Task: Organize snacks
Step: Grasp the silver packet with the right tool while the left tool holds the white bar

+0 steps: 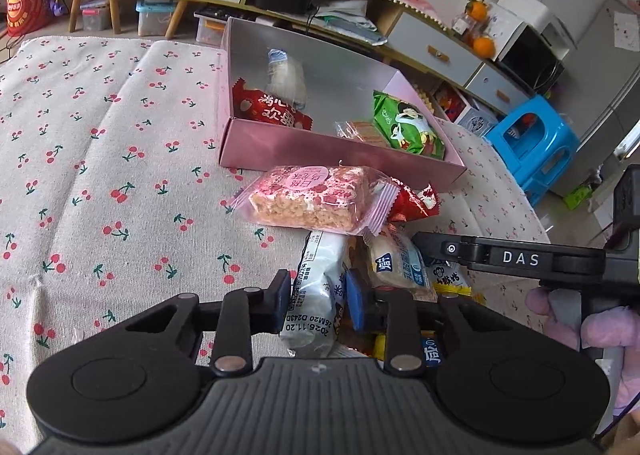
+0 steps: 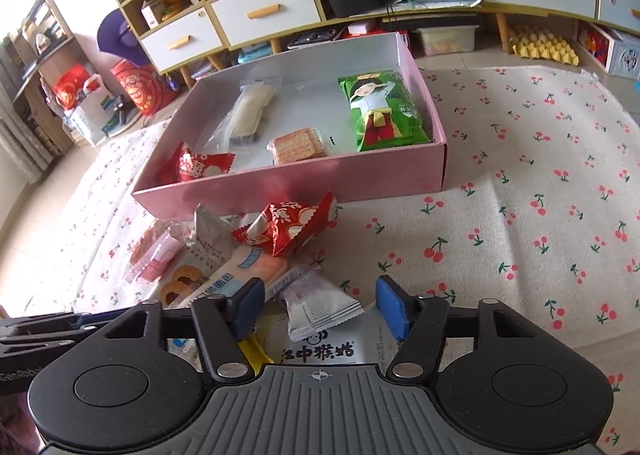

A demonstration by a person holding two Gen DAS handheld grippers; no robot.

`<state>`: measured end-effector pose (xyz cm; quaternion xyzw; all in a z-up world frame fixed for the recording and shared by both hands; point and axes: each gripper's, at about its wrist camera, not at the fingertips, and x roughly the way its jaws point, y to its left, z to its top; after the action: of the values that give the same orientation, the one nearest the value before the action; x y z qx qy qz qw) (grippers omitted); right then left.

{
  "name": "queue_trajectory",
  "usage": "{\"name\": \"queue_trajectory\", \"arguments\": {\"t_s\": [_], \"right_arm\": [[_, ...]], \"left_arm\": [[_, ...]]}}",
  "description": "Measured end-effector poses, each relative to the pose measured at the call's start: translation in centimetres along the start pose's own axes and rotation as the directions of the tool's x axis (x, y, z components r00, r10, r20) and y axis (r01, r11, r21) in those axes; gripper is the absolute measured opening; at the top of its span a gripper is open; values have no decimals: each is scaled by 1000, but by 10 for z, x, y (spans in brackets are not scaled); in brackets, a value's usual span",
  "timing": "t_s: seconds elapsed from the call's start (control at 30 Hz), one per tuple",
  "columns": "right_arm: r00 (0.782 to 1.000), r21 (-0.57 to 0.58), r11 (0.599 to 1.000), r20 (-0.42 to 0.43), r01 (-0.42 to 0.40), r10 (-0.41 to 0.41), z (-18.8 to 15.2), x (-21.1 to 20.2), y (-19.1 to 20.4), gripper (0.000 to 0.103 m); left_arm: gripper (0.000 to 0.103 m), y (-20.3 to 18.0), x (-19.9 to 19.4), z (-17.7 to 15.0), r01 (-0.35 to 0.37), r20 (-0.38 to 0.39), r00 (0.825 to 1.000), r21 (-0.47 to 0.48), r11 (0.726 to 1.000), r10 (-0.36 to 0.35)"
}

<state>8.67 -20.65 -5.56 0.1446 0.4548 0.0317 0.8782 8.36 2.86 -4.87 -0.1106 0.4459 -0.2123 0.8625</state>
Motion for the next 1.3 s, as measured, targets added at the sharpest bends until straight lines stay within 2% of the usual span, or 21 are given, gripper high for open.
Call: {"name": "queue_trajectory", "arguments": {"t_s": [0.03, 0.2, 0.47, 0.67, 0.77, 0.9, 0.97, 1.07, 1.2, 1.27, 1.3], "right_arm": [[1000, -8, 1000, -1, 10, -10, 0, 0, 0, 48], [1000, 25, 1000, -3, 9, -9, 1, -4, -10, 35], [998, 124, 991, 7, 53, -54, 2, -18, -35, 35], [998, 144, 987, -8, 66, -65, -6, -24, -50, 35], [997, 133, 988, -20, 75, -73, -11, -25, -53, 36], [997, 94, 993, -15, 73, -72, -18, -24, -57, 41], [997, 66, 995, 1, 73, -74, -20, -25, -57, 46], [997, 32, 997, 22, 74, -74, -21, -24, -57, 55], [996, -28, 996, 47, 82, -81, -21, -20, -52, 59], [995, -49, 995, 55, 88, -86, -21, -19, -49, 59], [994, -60, 994, 55, 95, -92, -20, -18, -47, 58]], "left_arm": [[27, 0, 0, 0, 0, -2, 1000, 1, 1000, 0], [26, 3, -6, 0, -4, -31, 1000, 2, 1000, 5], [26, 9, -26, -4, -47, -83, 995, 22, 999, 48], [26, 13, -36, -8, -100, -137, 984, 71, 992, 109], [27, 17, -35, -11, -95, -144, 984, 82, 992, 106], [29, 17, -33, -14, -105, -117, 987, 78, 991, 114], [34, 16, -30, -15, -108, -106, 988, 74, 991, 115], [37, 12, -29, -15, -110, -69, 991, 78, 991, 115], [35, 9, -28, -14, -110, -44, 993, 84, 990, 114], [28, 9, -28, -14, -126, -44, 991, 87, 988, 130], [27, 9, -29, -14, -124, -46, 991, 90, 988, 128]]}}
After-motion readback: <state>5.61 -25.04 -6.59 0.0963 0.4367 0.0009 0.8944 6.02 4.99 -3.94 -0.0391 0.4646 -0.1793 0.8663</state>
